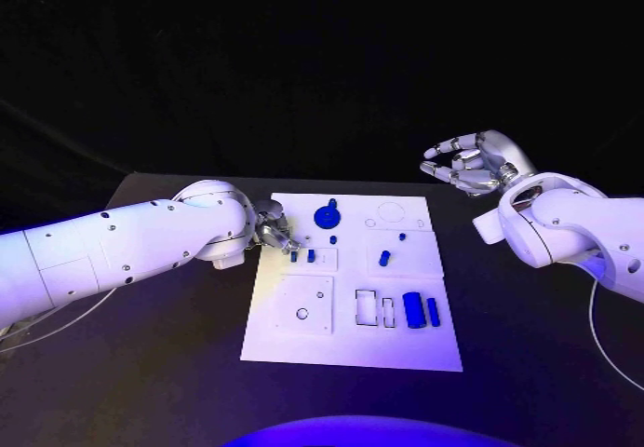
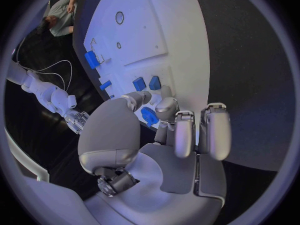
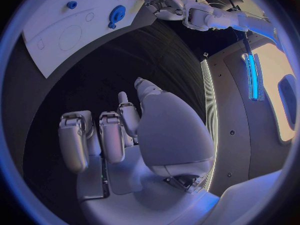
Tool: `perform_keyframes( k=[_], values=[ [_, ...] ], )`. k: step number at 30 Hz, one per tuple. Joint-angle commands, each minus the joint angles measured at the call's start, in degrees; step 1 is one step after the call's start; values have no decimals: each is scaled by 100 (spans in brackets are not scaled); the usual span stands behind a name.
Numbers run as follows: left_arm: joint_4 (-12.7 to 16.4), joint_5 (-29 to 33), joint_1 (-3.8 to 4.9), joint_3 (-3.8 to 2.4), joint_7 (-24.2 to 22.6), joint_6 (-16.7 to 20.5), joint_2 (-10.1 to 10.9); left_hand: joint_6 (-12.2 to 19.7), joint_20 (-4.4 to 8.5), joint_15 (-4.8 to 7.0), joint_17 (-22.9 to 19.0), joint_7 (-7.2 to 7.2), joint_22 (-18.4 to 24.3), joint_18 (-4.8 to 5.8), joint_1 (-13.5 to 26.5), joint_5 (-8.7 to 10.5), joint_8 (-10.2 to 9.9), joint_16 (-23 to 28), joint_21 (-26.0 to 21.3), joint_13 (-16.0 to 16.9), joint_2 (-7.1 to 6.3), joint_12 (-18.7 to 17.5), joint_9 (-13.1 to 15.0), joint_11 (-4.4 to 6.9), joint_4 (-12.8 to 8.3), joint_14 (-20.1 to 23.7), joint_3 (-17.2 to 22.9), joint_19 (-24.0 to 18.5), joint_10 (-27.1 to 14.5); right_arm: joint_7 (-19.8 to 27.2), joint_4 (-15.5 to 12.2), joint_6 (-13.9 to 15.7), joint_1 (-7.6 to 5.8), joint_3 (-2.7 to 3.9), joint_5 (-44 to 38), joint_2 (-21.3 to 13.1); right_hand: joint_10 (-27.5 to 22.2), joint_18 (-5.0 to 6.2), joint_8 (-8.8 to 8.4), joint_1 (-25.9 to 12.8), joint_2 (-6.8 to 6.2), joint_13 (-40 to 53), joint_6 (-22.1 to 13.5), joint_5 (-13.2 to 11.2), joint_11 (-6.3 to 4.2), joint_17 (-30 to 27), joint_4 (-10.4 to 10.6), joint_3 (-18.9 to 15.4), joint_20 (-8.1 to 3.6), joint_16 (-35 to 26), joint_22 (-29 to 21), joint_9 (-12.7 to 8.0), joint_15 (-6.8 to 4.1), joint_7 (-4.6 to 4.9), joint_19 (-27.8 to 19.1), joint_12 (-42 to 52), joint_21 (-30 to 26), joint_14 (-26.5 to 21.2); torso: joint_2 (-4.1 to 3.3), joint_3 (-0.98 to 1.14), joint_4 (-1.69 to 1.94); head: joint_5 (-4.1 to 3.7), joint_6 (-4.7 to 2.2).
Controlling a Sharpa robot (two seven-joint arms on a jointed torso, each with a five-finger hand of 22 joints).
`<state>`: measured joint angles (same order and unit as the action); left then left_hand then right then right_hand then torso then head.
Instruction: Assemble the parts on the task board
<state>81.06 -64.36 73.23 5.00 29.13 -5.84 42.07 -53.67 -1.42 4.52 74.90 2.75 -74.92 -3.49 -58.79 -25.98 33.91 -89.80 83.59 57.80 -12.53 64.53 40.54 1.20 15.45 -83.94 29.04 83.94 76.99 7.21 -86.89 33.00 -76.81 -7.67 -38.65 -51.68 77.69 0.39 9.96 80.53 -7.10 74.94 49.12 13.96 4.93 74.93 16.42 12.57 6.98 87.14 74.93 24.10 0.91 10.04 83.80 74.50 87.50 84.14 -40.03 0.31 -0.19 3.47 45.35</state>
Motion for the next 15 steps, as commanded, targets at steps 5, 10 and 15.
perform_keyframes(
  k=[5, 10, 15],
  values=[
    [60, 156, -1, -37, -102, 479, 29, -9, 31, 9, 1510, 31, -283, 75, 76, 13, -72, -20, -40, -42, 10, -33, -5, -2, 117, -606, -210, 81, -53, 72, 0, -38, 4, 0, -15, -1, -50, 42, 21, -87, 14, 185, 0, 44, 0, 899, 13, 20, -38, -37, 1314, -8, -32, -18, 445, -26, -42, 421, -2, -4, -3, -18, -35],
    [145, 594, -1, -68, -786, 1306, 82, 426, -43, -124, 1341, 219, 282, -41, 114, -15, -328, 89, -400, -1235, 50, -1129, -83, -169, 125, -545, -438, -193, -892, 79, 0, -22, 9, 0, -11, -9, -56, 45, 21, -94, 15, 178, -2, 46, 0, 893, 15, 20, -38, -41, 1307, -9, -31, -18, 438, -34, -53, 419, 4, 2, -7, -45, -66],
    [220, 834, -7, -49, -1943, 2106, 66, 1262, -426, -533, -1086, 646, 3774, -677, -674, 76, -575, 2133, -3150, -2039, -42, -2074, -309, -614, 87, 1011, -531, -2144, -2330, 84, 4, -13, 10, 0, -3, -15, -85, 67, 20, -102, 15, 149, -6, 48, 0, 806, 14, 21, -38, -88, 1255, -10, -31, -18, 392, -68, -132, 395, -3, -2, 5, -91, -106]
  ],
)
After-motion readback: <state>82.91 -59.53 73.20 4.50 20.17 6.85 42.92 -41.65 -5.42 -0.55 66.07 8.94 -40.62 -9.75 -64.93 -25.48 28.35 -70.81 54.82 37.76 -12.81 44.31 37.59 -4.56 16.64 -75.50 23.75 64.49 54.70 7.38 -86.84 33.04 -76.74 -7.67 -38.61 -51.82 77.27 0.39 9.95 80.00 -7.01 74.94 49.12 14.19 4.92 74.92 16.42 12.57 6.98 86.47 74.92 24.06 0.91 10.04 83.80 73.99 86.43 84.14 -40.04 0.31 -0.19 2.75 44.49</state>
